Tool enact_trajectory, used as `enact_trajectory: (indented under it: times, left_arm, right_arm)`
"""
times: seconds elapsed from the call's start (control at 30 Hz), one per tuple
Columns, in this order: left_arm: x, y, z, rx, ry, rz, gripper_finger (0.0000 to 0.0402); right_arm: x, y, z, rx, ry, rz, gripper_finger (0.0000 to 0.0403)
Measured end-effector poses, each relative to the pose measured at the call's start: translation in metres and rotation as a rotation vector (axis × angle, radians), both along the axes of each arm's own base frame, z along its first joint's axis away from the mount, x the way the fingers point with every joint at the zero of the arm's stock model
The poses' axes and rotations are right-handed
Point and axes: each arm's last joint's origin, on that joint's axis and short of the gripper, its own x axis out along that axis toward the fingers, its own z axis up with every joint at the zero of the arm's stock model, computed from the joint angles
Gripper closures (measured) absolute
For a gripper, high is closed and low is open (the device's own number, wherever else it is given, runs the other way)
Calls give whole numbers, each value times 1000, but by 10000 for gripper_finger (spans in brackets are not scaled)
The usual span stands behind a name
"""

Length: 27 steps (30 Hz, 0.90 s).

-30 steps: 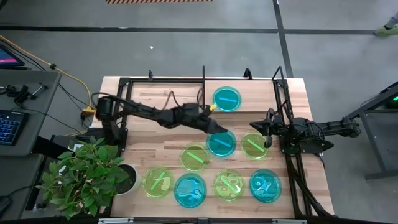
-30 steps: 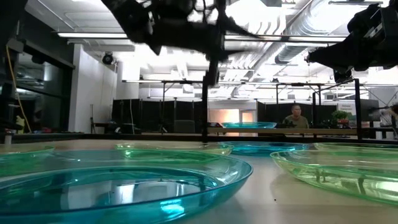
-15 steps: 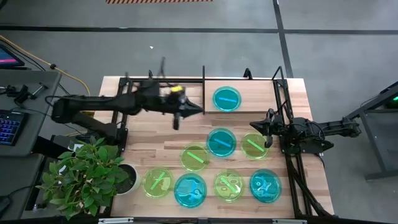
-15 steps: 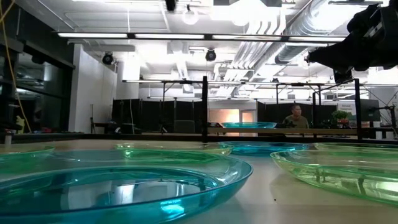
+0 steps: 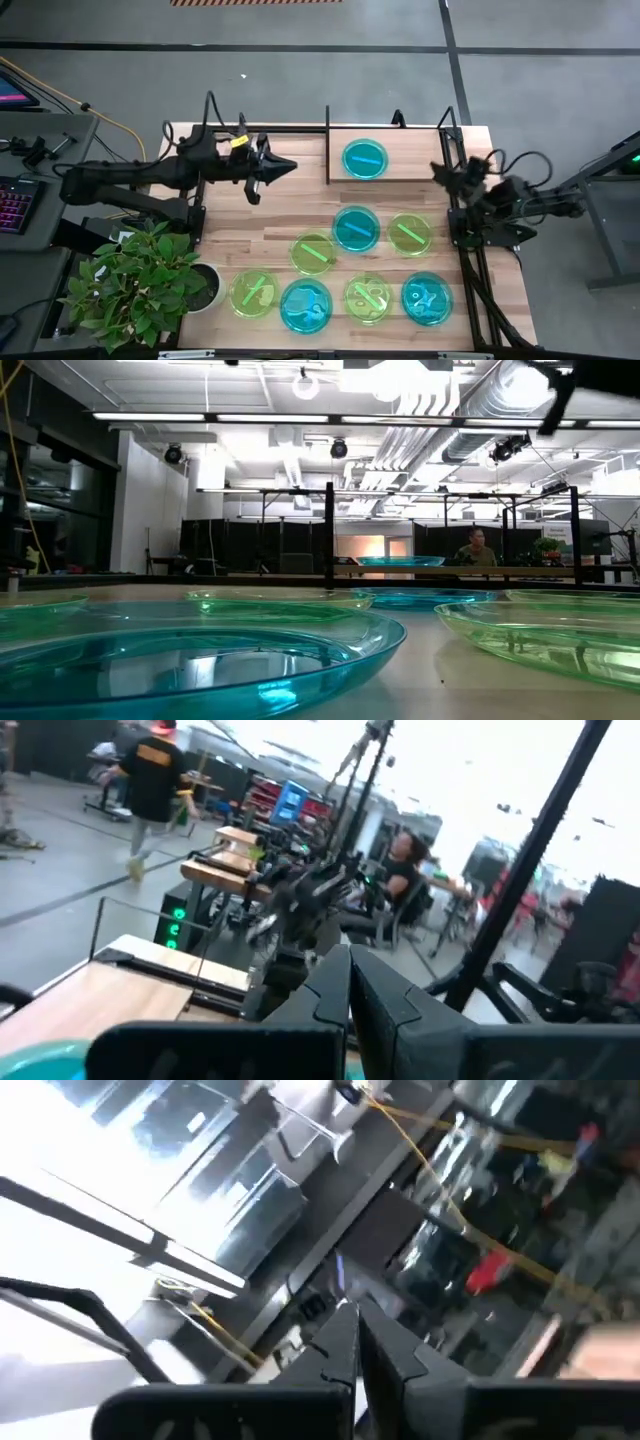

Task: Place and stack plates onto a shelf
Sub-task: Adjust the shelf

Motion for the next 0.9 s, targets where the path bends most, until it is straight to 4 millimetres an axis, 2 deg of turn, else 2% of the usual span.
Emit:
enact_trajectory:
  times: [0.1,0.2,0.3,0.37,0.47,0.6,0.77,0.9]
  left_arm:
    - [-2,0,-7,-28,-12,8,401]
    - [-2,0,-9,-34,-8,7,401]
    - [-2,0,-8,-34,-9,6,401]
    - [-2,0,-9,-34,-8,6,401]
    - [-2,0,-9,-34,-5,5,401]
    - [-2,0,-9,-34,-3,4,401]
    - [-2,0,-9,-33,-7,4,401]
    - [-2,0,-9,-33,-7,3,401]
  right_arm:
    - [3,-5,30,33,225,-218,402]
    - [-5,-12,56,135,459,-513,402]
    - [-21,-17,72,203,608,-788,402]
    - [-31,-20,76,217,652,-898,403]
    - [-37,-23,78,287,631,-975,403]
    - [-26,-28,70,366,716,-1013,403]
    - [-2,-45,56,465,983,-1025,403]
    - [6,-64,68,462,1151,-1089,403]
